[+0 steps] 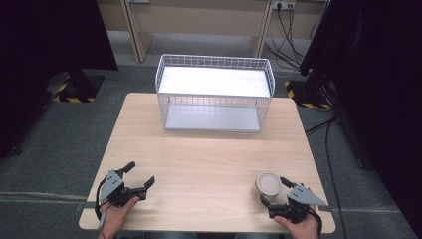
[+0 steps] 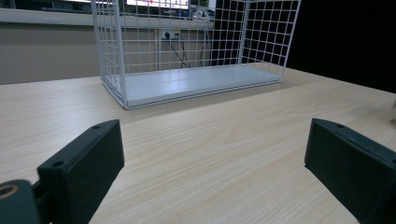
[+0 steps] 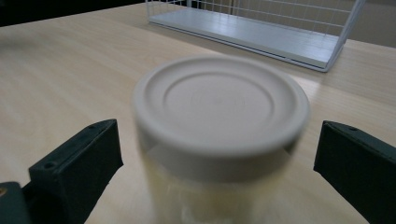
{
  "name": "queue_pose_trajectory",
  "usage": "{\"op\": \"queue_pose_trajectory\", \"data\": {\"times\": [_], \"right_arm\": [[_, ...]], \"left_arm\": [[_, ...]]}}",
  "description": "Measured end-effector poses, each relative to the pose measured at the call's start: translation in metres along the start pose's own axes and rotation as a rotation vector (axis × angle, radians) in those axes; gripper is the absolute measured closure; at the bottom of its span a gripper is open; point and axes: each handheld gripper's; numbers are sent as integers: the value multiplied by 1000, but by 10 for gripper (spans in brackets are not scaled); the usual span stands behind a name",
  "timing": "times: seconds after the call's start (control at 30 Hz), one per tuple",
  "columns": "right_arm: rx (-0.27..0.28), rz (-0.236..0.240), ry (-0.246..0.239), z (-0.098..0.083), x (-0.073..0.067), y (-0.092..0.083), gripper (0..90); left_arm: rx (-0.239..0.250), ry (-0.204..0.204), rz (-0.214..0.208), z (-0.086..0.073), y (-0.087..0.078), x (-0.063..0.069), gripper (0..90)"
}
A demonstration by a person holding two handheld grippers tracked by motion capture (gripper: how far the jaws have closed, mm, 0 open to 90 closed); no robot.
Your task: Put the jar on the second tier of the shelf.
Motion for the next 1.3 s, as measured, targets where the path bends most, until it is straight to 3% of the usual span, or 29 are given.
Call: {"op": "queue_pose_trajectory", "data": {"times": [0.07,0.17,0.3,0.77,1.3], "right_arm": [[8,2,-7,-8,0,-19,7],[25,-53,18,-17,2,-40,7],[48,-76,36,-23,1,-50,7],[82,-85,12,-9,-4,-31,8],[73,-38,-15,10,-5,8,11]], "left_arm": [[-1,-3,-5,0,0,0,39],[-5,11,-7,0,0,1,40],[-8,17,-5,0,1,2,41],[-1,1,-4,0,0,0,40],[-6,7,-9,0,1,1,40]]}}
Point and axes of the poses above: each handheld gripper's, and its own axes: y roughly forward along the jaws, z roughly out of its top, x roughly to its right, and after that the axes turned 1 degree about x, right-handed
